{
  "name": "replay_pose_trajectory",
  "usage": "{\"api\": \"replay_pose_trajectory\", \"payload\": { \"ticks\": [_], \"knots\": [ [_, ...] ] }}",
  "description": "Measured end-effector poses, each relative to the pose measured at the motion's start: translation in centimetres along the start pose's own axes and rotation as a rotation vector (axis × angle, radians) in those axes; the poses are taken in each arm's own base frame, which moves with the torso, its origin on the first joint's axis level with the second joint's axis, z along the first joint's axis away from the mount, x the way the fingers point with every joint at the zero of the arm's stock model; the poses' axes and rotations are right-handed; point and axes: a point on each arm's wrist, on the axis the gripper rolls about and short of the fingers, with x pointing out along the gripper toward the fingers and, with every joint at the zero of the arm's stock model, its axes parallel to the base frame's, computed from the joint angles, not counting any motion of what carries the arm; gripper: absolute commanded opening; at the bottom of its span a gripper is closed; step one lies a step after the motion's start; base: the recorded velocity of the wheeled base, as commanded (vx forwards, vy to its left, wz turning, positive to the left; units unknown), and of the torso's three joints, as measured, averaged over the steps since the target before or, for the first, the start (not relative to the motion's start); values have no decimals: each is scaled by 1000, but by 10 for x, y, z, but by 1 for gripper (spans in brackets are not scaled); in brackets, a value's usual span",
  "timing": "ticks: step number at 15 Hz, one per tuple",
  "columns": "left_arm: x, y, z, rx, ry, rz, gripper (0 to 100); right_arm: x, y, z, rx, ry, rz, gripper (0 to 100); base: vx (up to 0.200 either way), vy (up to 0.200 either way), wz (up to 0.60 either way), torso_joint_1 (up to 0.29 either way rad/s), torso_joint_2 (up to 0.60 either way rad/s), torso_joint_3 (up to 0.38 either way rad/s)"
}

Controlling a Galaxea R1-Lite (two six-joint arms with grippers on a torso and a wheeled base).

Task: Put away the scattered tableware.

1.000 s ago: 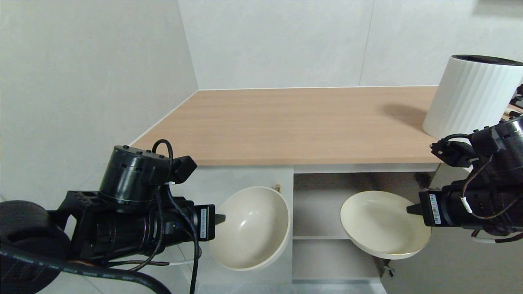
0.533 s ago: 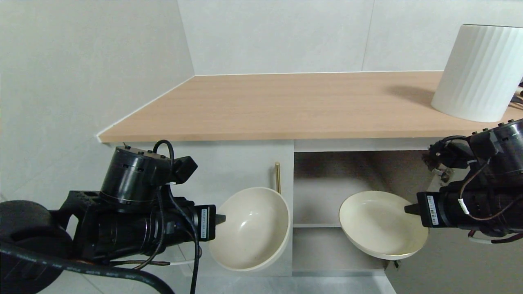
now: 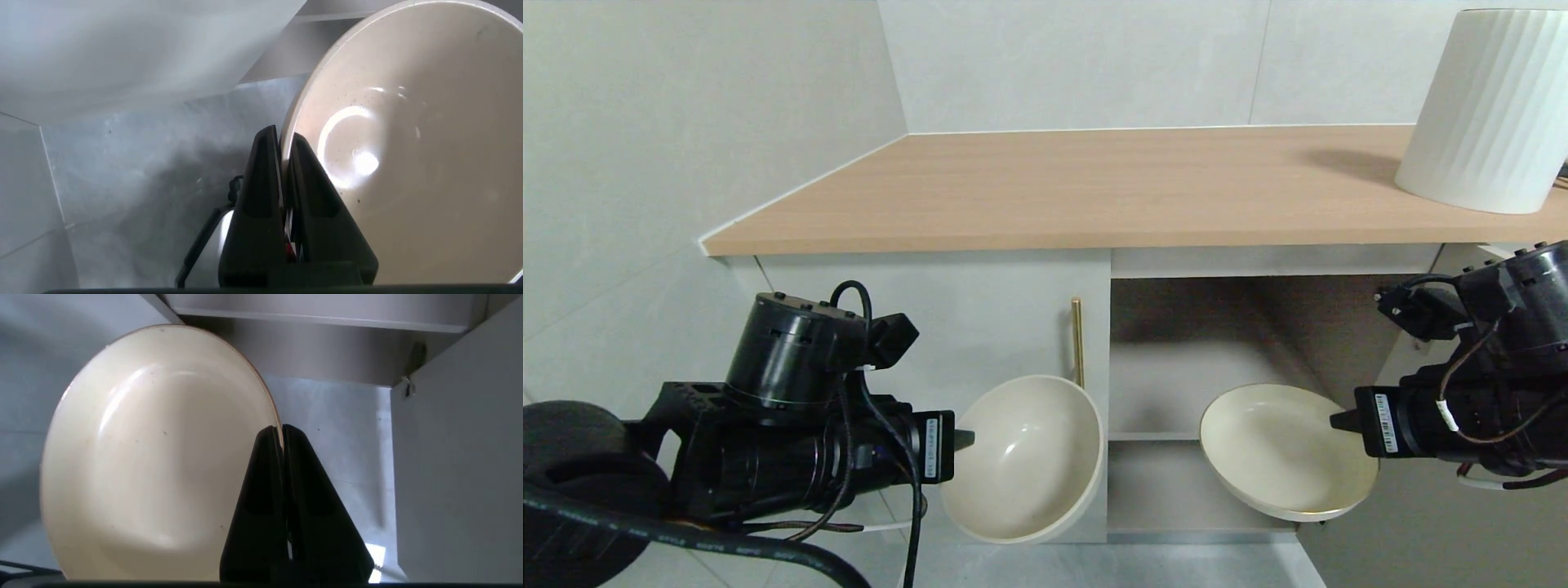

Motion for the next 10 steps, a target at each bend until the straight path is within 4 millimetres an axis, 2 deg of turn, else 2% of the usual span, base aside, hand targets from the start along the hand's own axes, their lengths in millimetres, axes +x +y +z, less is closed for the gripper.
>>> {"api": "replay_pose_trajectory", "payload": {
  "ticks": [4,7,10],
  "knots": [
    [1,0,0,0,3,1,0,15,3,4,2,-14,5,0,0,0,0,0,0,0],
    [2,0,0,0,3,2,0,46,5,6,10,-14,-3,0,0,0,0,0,0,0],
    [3,0,-1,0,8,4,0,90,2,4,34,-2,-28,0,0,0,0,0,0,0]
  ]
}}
